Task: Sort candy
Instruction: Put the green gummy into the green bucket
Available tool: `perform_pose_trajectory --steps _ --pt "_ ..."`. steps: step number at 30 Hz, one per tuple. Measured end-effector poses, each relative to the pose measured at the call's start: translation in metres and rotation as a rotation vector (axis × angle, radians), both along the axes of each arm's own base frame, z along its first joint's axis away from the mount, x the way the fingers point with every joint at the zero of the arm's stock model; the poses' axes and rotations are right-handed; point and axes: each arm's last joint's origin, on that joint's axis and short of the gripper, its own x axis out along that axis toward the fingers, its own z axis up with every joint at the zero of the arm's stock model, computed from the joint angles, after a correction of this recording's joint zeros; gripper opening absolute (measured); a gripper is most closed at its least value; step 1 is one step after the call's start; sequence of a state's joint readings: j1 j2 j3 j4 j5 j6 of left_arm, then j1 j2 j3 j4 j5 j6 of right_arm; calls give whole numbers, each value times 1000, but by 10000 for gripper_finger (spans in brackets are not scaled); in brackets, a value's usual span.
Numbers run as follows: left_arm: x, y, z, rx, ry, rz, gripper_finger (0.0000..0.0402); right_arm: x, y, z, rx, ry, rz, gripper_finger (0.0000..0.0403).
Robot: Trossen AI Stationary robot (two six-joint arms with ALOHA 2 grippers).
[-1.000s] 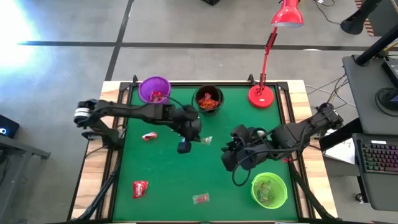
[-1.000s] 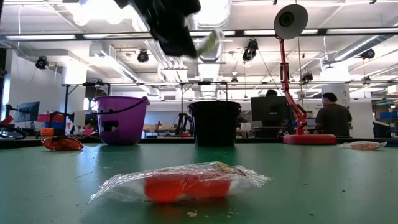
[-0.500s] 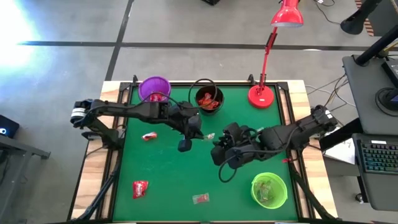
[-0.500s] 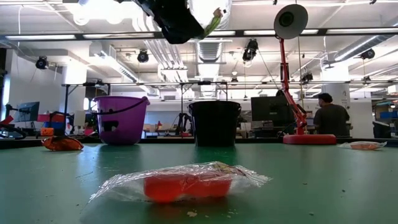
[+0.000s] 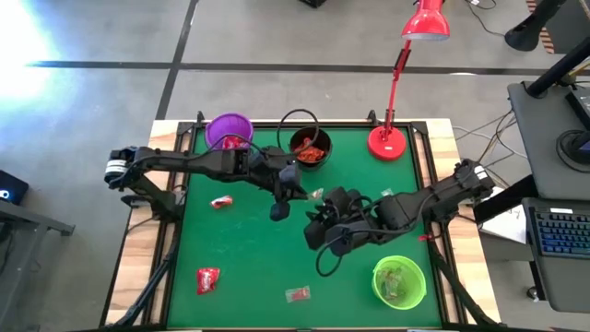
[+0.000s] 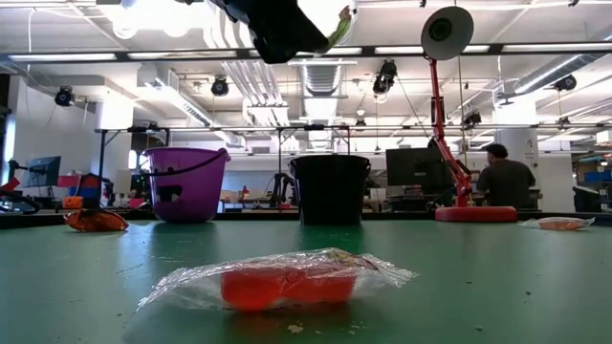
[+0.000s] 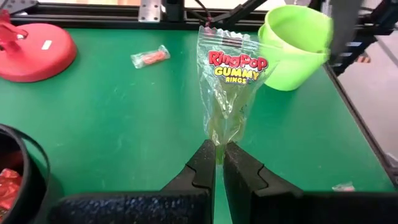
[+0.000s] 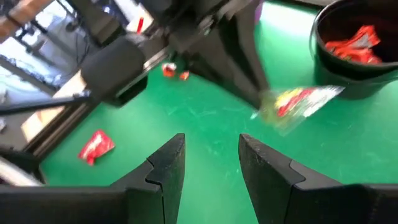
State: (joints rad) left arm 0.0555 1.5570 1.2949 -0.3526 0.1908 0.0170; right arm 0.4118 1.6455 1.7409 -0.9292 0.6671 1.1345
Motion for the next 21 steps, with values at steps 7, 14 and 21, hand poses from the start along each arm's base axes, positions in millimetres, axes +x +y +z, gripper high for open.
perform_pose_trajectory --steps 7,14,21 --pt "-3 1 4 -2 -10 1 0 0 -1 -1 -19 -9 -33 141" --pt "-20 13 25 10 -71 36 0 0 -1 -1 -25 -9 -35 141" --pt "-36 15 39 28 -78 40 0 6 -5 -7 -92 45 10 141"
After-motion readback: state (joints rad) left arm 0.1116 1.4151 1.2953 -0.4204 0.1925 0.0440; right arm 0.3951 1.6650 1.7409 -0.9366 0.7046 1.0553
